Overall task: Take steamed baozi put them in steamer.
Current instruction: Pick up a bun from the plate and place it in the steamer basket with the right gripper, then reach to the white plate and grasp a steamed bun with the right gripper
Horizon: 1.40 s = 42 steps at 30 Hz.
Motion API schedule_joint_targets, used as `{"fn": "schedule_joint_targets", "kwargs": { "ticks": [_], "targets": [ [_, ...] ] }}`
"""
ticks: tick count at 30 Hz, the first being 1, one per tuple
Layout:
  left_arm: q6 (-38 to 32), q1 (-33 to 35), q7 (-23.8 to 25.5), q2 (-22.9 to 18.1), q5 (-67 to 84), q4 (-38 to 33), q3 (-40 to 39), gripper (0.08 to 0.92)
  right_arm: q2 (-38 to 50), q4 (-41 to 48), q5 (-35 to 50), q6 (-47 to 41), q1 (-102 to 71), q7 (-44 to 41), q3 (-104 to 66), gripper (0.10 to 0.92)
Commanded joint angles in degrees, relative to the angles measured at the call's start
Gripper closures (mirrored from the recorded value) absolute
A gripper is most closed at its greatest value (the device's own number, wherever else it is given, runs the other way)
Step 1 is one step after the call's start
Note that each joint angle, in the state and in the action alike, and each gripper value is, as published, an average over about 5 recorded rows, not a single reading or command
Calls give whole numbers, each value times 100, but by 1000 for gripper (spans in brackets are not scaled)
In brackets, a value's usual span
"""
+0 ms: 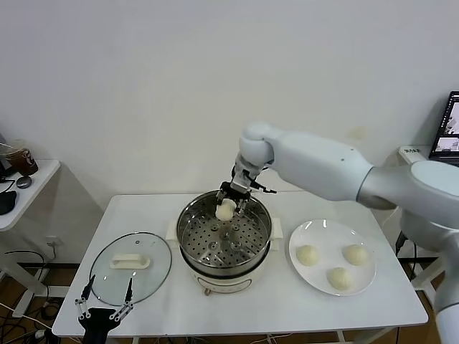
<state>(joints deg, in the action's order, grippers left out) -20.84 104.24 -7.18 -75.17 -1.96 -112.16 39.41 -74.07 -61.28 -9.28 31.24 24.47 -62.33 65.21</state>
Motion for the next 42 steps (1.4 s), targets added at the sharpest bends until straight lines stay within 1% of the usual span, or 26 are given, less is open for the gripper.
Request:
{"fn": "schedule_joint_targets", "kwargs": {
  "ticks": [1, 5, 11, 16, 19, 23, 25, 27, 29, 31, 33, 37, 38, 40, 42],
  "targets": [
    [-6, 6, 3, -12, -7, 24, 31, 177, -289, 478, -1087, 816, -270, 195, -23, 525],
    [-22, 20, 1, -30, -17, 14, 48, 177, -431, 780, -1412, 983, -334, 286, -187, 515],
    [-87, 99, -12, -35, -67, -29, 76, 177, -632, 1137, -1525, 1106, -446, 393, -326, 496],
    [-131, 105, -29, -42, -103, -15, 83, 177, -731, 1275, -1516, 1155, -531, 515, -424, 452],
    [-144, 107, -34, -44, -107, -16, 75, 177, -737, 1279, -1445, 1177, -547, 604, -447, 411],
    [-146, 98, -38, -41, -103, -25, 72, 177, -634, 1130, -1051, 972, -440, 585, -440, 308],
    [-143, 98, -35, -33, -100, -40, 74, 177, -442, 802, -577, 577, -243, 421, -365, 253],
    [-137, 103, -31, -25, -97, -64, 84, 177, -153, 304, 87, -130, 59, 230, -229, 220],
    [-133, 116, -26, -11, -91, -92, 99, 177, 166, -222, 838, -912, 384, 113, -55, 208],
    [-133, 132, -22, 19, -79, -116, 120, 177, 609, -856, 1657, -1926, 734, 61, 147, 204],
    [-135, 131, -18, 55, -67, -122, 137, 177, 1095, -1479, 2214, -2895, 1005, 23, 305, 203],
    [-134, 85, -5, 123, -42, -126, 162, 177, 2048, -2371, 2505, -4694, 1341, -46, 429, 203],
    [-133, 72, -1, 136, -38, -129, 166, 177, 2257, -2528, 2543, -5024, 1392, -84, 451, 203],
    [-133, 53, 7, 157, -29, -138, 175, 177, 2675, -2784, 2616, -5489, 1460, -180, 508, 203],
    [-137, 44, 11, 166, -24, -149, 184, 177, 3115, -2978, 2627, -5649, 1465, -293, 581, 203]
  ]
}}
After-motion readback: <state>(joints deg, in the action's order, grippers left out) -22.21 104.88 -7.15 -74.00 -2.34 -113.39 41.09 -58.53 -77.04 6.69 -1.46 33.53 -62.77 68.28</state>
